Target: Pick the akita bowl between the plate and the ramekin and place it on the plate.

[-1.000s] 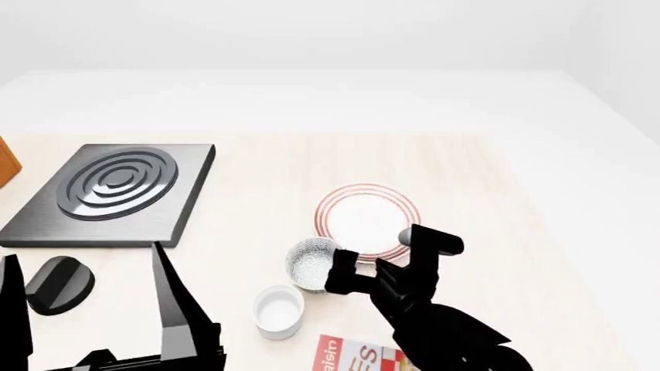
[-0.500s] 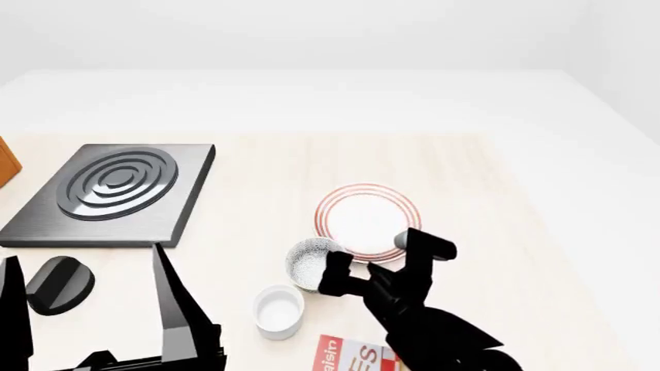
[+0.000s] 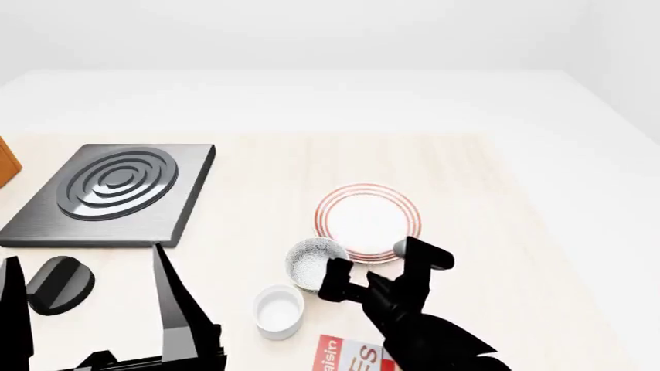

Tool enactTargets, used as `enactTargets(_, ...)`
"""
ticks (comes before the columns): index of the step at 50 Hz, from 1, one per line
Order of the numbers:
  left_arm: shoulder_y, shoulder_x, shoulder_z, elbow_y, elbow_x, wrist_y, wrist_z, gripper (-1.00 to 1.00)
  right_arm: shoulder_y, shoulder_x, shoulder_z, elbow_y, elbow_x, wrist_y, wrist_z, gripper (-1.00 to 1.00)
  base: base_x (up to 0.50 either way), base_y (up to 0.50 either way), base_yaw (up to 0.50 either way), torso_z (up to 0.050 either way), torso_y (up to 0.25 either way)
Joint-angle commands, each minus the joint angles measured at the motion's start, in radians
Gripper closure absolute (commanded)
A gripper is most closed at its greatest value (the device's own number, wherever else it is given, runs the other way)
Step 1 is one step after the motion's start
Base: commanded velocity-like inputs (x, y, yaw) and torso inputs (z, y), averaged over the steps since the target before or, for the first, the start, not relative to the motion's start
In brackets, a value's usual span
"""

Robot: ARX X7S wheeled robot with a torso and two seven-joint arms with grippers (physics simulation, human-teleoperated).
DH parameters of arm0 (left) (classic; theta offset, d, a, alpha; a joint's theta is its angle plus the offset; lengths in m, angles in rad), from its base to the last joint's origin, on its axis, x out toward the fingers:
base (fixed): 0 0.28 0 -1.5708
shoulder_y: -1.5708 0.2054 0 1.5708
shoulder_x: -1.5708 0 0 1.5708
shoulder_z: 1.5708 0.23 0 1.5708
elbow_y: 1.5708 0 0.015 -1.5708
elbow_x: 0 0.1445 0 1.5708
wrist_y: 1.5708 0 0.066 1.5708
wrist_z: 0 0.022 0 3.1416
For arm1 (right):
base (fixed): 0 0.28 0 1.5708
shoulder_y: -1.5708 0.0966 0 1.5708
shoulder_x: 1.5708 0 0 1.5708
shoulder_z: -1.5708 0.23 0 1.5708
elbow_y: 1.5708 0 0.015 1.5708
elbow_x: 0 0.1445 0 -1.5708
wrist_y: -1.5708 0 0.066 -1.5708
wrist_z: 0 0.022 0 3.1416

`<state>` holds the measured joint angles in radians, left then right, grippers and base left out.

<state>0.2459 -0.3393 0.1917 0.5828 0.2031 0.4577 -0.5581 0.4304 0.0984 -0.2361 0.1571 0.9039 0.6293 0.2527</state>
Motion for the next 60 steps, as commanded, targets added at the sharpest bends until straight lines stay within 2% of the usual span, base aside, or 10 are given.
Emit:
enactTargets(1,0.002,0.020,-0.035,0.004,-0.001,0.011,0.022,-1.00,-0.002,-0.016,0.001,0.020,-0.023,-0.024,-0.023,-1.00,0.00,0.00,0.00,0.000,0.000)
enactTargets(60,0.005,-0.003,-0.032,0.004,-0.001,0.011,-0.003,-1.00,0.085,-0.036,-0.123,0.213,-0.051,-0.139,-0.059,-1.00,0.00,0.00,0.00,0.000,0.000)
